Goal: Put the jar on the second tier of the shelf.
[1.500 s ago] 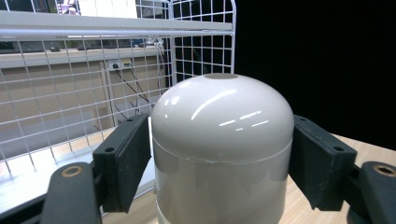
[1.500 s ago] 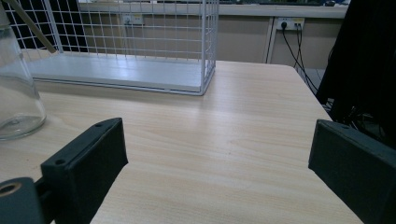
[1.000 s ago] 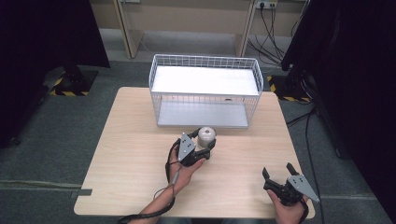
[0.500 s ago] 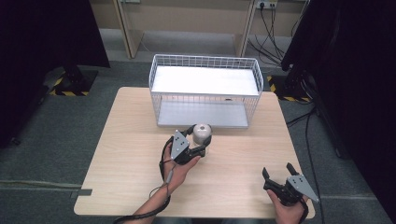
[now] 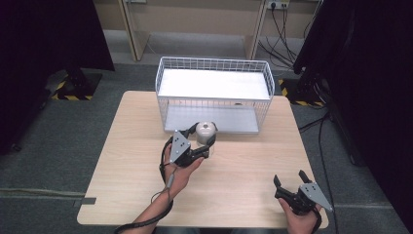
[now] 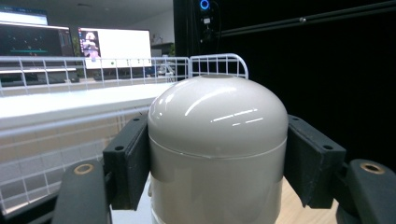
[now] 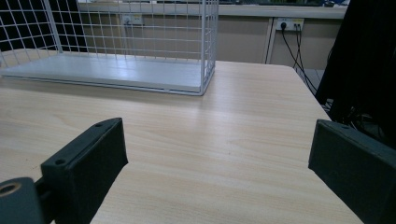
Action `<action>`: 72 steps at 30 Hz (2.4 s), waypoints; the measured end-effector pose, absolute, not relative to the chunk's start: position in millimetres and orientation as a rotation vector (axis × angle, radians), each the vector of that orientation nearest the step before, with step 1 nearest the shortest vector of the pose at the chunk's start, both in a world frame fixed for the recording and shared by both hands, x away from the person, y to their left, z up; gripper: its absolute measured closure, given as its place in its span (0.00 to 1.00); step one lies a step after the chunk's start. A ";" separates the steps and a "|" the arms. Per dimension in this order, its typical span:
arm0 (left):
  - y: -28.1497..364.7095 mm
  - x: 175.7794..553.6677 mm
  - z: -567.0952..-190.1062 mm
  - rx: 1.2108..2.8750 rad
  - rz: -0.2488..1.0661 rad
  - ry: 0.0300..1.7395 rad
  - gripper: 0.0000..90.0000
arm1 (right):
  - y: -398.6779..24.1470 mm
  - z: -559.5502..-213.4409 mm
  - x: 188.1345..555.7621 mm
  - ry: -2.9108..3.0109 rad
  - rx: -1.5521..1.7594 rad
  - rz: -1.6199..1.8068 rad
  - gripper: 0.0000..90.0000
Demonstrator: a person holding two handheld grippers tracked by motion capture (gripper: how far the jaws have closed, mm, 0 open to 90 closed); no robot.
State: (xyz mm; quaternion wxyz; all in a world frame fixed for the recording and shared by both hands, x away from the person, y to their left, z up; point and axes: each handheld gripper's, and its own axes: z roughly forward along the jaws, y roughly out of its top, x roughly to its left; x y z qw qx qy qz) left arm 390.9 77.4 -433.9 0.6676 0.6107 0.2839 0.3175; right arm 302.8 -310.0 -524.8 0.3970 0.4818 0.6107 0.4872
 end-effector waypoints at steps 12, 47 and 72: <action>87.9 394.0 -405.9 1.334 0.755 0.631 0.35 | -309.7 -524.8 302.9 1.548 1.219 1.230 0.05; 100.7 410.6 -352.8 1.279 0.816 0.622 0.35 | -309.7 -524.7 302.8 1.544 1.228 1.234 0.05; 104.0 423.2 -322.1 1.245 0.854 0.610 0.35 | -310.4 -524.7 302.8 1.541 1.233 1.239 0.05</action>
